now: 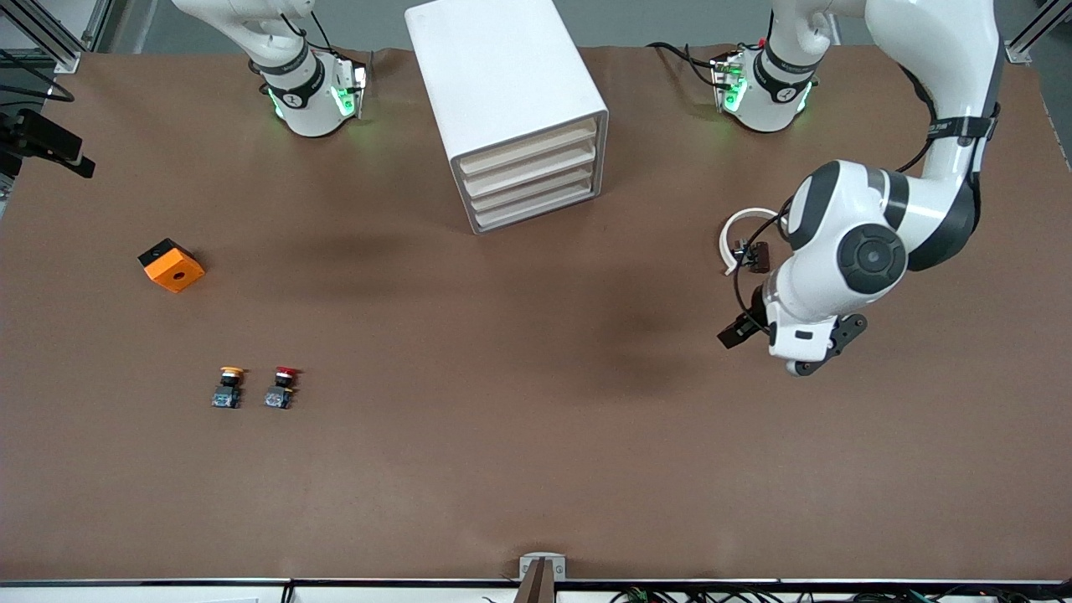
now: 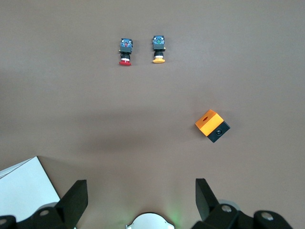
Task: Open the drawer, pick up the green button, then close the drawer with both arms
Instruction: 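Reach the left gripper toward the white cabinet's drawer handle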
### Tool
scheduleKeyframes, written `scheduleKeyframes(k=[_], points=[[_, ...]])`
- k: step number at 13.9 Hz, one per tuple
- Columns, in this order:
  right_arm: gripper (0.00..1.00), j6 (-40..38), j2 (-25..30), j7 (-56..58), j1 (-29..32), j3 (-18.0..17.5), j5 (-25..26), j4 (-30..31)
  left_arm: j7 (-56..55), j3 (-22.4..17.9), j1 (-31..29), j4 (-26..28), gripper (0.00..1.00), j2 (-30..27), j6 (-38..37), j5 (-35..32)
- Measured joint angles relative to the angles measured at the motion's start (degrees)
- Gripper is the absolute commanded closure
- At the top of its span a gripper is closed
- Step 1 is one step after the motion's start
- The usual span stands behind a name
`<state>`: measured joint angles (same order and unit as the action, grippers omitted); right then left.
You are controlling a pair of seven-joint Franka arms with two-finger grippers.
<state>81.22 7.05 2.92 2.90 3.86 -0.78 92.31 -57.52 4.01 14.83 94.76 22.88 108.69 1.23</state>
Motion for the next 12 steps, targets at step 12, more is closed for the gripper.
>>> scheduleKeyframes(k=[12], points=[[0.00, 0.0, 0.0, 0.0, 0.0, 0.1, 0.0, 0.0, -34.5, 0.3, 7.0, -13.8, 0.00, 16.0, -7.0, 9.2]])
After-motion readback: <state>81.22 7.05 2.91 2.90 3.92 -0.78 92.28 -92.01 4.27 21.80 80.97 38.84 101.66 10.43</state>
